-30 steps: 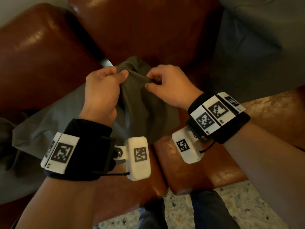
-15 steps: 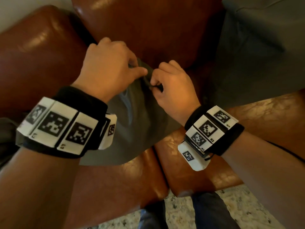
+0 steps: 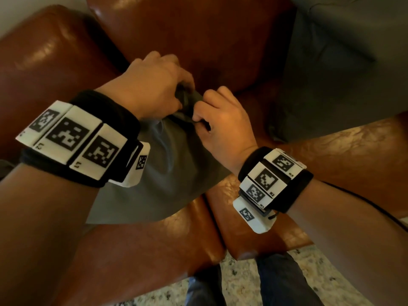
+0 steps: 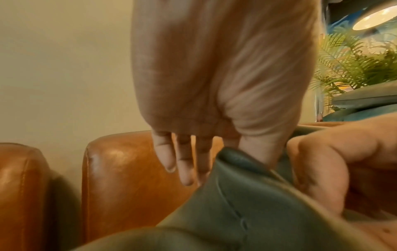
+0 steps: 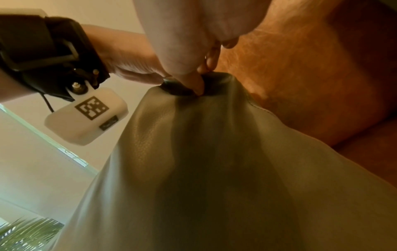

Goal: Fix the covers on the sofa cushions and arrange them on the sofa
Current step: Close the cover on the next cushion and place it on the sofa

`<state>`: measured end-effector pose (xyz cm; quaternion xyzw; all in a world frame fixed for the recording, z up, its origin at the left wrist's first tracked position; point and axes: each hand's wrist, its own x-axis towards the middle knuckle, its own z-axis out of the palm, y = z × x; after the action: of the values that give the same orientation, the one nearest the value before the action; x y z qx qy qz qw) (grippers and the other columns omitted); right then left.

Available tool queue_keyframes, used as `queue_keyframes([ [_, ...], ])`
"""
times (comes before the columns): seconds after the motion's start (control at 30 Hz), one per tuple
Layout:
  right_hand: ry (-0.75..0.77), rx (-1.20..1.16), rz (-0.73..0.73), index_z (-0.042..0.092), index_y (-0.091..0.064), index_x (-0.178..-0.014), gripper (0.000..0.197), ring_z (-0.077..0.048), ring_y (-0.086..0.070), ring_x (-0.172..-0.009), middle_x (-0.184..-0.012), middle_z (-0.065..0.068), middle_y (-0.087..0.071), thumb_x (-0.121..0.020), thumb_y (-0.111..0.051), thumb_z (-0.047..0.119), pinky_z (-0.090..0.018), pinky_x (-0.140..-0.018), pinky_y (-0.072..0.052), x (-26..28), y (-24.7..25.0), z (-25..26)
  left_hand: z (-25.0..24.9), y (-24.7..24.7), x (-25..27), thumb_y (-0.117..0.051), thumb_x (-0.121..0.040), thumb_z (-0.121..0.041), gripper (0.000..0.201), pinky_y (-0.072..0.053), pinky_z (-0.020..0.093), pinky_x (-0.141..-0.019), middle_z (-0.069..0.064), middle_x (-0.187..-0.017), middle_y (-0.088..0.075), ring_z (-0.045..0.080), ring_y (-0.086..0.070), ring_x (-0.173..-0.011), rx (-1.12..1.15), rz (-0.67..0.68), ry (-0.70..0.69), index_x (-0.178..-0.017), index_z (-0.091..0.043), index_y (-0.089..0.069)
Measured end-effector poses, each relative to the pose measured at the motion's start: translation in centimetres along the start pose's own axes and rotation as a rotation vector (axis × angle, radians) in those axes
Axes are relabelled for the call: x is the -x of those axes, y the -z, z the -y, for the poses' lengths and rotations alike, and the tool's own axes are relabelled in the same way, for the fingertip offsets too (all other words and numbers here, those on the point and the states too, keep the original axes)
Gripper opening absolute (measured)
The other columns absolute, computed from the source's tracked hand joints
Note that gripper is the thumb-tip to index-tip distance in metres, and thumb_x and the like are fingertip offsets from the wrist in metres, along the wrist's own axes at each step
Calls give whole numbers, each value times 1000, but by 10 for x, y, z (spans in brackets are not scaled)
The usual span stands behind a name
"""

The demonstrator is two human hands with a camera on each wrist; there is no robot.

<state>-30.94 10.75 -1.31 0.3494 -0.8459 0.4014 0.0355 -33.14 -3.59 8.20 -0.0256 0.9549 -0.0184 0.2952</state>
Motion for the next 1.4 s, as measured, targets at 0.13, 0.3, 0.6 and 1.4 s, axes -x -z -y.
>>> queue_keyframes([
  [0.13,-24,-21,-3,12,-60,-76,14,-25,-49,-79,-81,-4,-55,-74,-70,3,-34,-63,-43,3,0,0,6,1,-3,-68,-88,-31,3,-37,46,-98,-6,-103,-44,29,-39,-117,117,-37,80,-88,-33,-65],
  [0.3,-79,-41,0,13,-59,-78,14,-22,-48,-80,-84,-4,-55,-77,-70,5,-34,-65,-44,12,0,-1,19,-5,0,-69,-85,-19,13,-45,25,-74,-11,-78,-60,5,-56,-80,723,-163,313,-73,-23,-70],
  [0.6,-438,-358,86,21,-66,-93,13,-9,-60,-69,-73,6,-66,-91,-58,31,-34,-65,-51,-6,13,-2,18,-16,3,-62,-87,-13,25,-44,29,-71,-5,-72,-62,13,-57,-74,1192,-271,401,-65,-24,-65],
  [1.4,-538,-282,243,13,-72,-76,31,-8,-62,-64,-69,1,-67,-79,-74,44,-26,-62,-52,-51,23,0,-2,-20,-2,-61,-91,-12,15,-56,33,-78,0,-78,-66,15,-66,-79,1523,-289,536,-77,-16,-63],
])
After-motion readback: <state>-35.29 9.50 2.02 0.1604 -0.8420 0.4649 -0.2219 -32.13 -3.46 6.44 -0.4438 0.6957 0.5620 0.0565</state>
